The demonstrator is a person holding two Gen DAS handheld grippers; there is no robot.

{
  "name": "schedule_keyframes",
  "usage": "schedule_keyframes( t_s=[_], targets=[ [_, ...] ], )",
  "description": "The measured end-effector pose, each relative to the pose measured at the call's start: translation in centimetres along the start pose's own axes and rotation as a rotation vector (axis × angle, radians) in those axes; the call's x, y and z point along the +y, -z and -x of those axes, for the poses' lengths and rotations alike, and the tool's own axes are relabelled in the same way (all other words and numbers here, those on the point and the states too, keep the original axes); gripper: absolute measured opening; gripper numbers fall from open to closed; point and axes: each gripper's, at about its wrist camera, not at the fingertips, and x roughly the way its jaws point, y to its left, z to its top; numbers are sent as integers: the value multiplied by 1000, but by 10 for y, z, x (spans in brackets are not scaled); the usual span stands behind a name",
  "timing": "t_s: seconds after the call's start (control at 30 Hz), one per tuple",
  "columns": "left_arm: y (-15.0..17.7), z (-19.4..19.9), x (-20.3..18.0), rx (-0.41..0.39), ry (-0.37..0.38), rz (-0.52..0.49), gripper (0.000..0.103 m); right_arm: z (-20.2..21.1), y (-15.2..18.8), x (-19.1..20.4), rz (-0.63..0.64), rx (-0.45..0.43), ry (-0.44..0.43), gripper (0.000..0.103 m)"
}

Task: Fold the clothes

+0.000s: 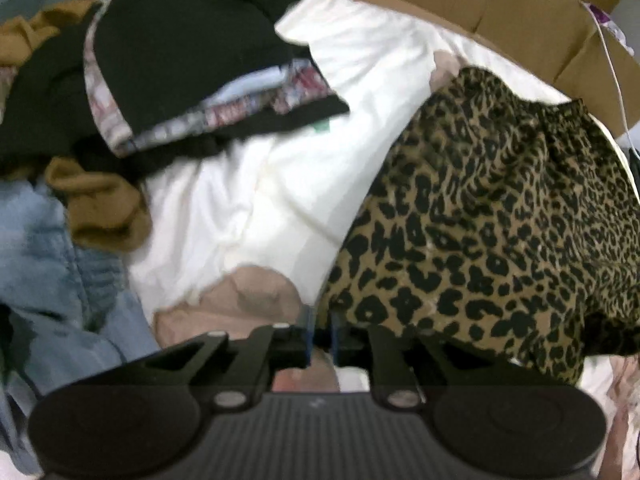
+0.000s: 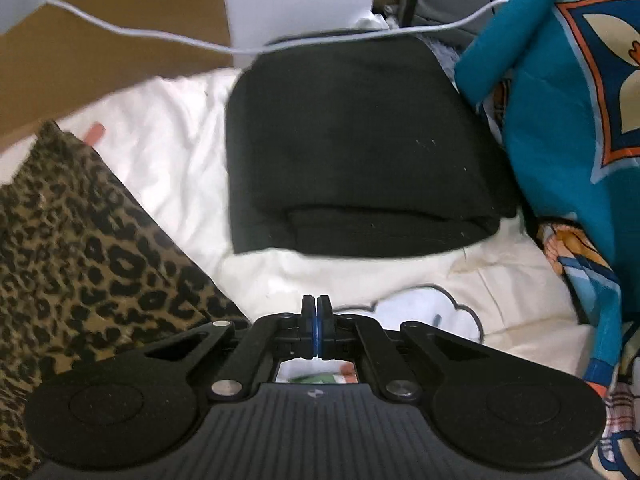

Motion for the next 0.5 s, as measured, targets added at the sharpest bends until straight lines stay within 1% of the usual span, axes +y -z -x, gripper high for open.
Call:
schedule_keyframes(
  t_s=[0.1,0.13,0.2,0.23,0.27,0.33,0.43,0.5],
  targets=[
    [-15,7,0,-40,-9,-3,18,1,-8,6,3,-26,-61,3],
    [-22,7,-1,-47,-3,-3,18,1,-12,10,6,-32,-79,6],
    [-35,6,-7,-62,8,-12,18,0,-20,20,24,-45,-111,8],
    [-42,4,-10,-70,15,-20,18,-1,-24,26,35,-51,-125,15],
    [-48,2,-14,-78,20,-26,19,-1,-27,32,44,-57,-139,27],
    [-61,-3,-21,-96,34,-34,19,-2,-35,43,60,-65,-168,37],
    [-81,-15,-35,-98,64,-51,21,-7,-47,60,89,-77,-204,38],
    [-95,-24,-47,-117,60,-86,22,-11,-56,73,115,-86,-221,39]
  ],
)
